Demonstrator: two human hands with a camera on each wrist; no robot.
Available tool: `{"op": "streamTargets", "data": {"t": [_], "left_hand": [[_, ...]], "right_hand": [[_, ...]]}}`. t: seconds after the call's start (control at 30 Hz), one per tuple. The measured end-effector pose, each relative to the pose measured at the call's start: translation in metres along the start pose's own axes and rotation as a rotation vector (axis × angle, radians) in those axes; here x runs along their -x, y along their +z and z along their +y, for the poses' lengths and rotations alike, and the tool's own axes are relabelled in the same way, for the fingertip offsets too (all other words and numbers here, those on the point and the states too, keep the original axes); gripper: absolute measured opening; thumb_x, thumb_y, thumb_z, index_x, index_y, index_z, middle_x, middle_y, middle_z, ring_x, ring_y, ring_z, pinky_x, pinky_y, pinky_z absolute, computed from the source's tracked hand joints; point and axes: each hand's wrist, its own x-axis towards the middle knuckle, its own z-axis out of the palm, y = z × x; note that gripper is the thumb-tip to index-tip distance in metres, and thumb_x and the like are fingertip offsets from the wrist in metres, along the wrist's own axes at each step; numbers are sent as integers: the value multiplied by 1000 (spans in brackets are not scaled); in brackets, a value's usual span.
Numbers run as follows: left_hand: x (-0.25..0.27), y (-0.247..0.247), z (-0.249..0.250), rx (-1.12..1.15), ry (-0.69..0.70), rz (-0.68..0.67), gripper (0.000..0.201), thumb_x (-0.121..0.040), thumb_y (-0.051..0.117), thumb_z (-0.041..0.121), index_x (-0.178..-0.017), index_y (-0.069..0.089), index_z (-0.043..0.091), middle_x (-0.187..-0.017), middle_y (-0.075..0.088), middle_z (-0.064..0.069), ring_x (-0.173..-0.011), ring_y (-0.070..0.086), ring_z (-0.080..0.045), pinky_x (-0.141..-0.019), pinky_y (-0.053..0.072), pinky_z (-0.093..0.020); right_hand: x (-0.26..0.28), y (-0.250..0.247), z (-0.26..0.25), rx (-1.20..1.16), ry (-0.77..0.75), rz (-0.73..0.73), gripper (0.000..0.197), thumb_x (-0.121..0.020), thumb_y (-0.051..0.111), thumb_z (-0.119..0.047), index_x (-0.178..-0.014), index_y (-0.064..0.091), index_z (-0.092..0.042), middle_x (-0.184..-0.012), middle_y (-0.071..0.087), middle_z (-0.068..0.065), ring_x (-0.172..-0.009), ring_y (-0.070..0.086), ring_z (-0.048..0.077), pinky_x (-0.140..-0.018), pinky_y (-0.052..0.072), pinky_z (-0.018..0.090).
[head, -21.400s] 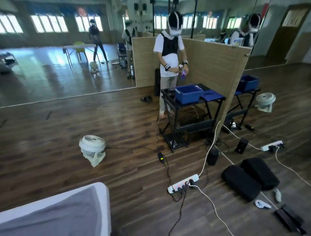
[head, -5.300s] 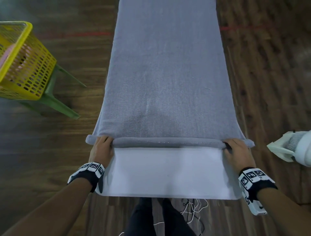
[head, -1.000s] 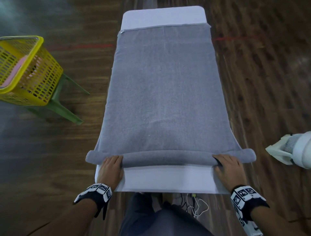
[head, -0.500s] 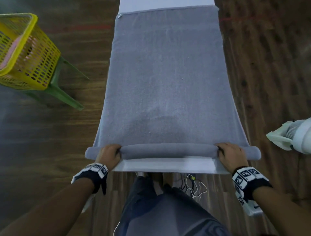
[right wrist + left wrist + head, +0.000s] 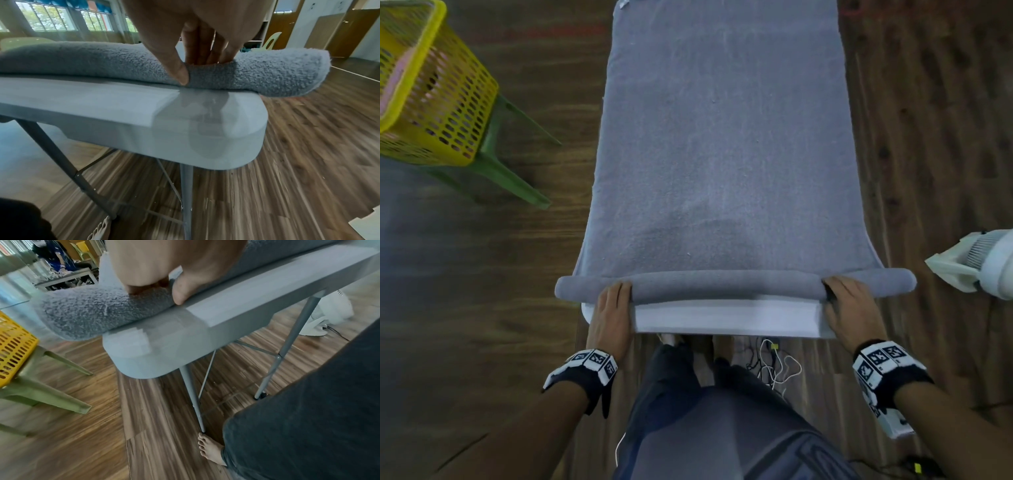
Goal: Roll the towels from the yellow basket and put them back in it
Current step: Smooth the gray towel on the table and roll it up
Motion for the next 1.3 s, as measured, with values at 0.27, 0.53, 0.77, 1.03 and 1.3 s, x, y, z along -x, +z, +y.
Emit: {"op": "streamTargets", "data": {"t": [0.27, 0.53, 0.77, 1.03, 1.3], "left_hand": [[-29, -7, -6, 42, -10, 33, 48, -76, 63, -5, -123, 57, 4, -121, 58, -15, -113, 52, -34, -98, 43, -45], [-72, -26, -14, -58, 36, -104, 30, -80, 58, 3, -109, 63, 10, -104, 64, -10, -96, 56, -32, -85, 42, -43], [-97, -38, -3, -122, 31, 4, 18, -75, 62, 3, -82, 47, 11, -83, 50, -9, -80, 50, -32, -64, 31, -38], [-59, -7, -6, -1, 61, 86, 49, -69, 62, -9, -117, 54, -1, -116, 54, -18, -103, 47, -35, -91, 45, -47], [-75, -20, -8, -11, 79, 37, 48, -68, 65, -8, -114, 61, 3, -113, 61, -14, -105, 53, -34, -94, 44, -45]], "right_hand": [[-11, -9, -4, -12, -21, 32, 33, -83, 46, -14, -103, 68, -1, -101, 68, 16, -94, 60, 36, -88, 49, 51], [-40, -12, -1, 90, 63, -38, 27, -84, 51, -9, -103, 70, -11, -99, 70, 10, -91, 61, 35, -84, 45, 47], [-54, -5, -12, 107, 139, 80, 16, -77, 59, 3, -84, 60, -10, -84, 57, 13, -80, 52, 36, -73, 38, 44], [-12, 9, -10, -18, 59, 127, 36, -74, 63, 7, -109, 59, -1, -109, 59, 16, -100, 53, 35, -92, 41, 41], [-43, -6, 0, -21, 12, 79, 30, -83, 54, -17, -107, 66, -4, -104, 68, 12, -96, 59, 34, -90, 44, 45]]}}
